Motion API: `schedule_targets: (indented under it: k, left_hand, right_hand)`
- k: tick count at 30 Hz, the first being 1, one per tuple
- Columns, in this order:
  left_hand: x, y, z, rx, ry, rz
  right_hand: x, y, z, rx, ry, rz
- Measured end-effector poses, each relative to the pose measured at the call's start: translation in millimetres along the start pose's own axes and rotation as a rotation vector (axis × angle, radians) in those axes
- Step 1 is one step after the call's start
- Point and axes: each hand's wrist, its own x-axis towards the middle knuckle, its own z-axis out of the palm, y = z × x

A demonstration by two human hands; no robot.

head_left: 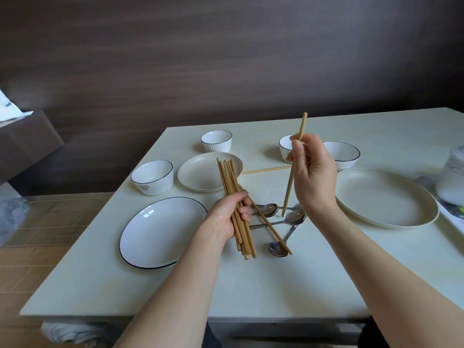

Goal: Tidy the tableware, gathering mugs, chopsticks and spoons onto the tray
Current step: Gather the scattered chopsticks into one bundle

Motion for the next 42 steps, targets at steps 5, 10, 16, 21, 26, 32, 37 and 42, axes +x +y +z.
schedule_targets:
  k: [5, 10, 16, 21, 26, 32, 37, 42]
  left_hand:
    - [-1, 0, 0, 0.016, -0.010, 0.012]
    - [0, -1, 0, 0.018, -0.028, 0.022]
    - [2, -2, 1, 0.029, -0.014, 0.042]
    - [3, -2, 4, -0.027, -0.121, 0.071]
    - [6, -3, 1, 0.037, -0.056, 0.075]
    - [1, -2, 4, 0.065, 0.005, 0.094]
    - [5, 1, 2, -0.044, 0.015, 0.117]
    - [12, 3, -5, -0.142, 0.107, 0.119]
  right_hand:
    - [-7, 10, 4, -0.132, -0.155, 0.091]
    - [-16, 34, 14, -0.437, -0.504, 0.298]
    - [-13, 25, 13, -0.250, -0.387, 0.265]
    - [-16, 15, 16, -0.151, -0.454, 0.294]
    - [-25, 12, 21, -0.093, -0.587, 0.386]
    - [-32, 11, 26, -0.274, -0.677, 0.253]
    - [-23, 13, 20, -0.213, -0.691, 0.330]
    - [-17, 24, 13, -0.469, -0.600, 0.351]
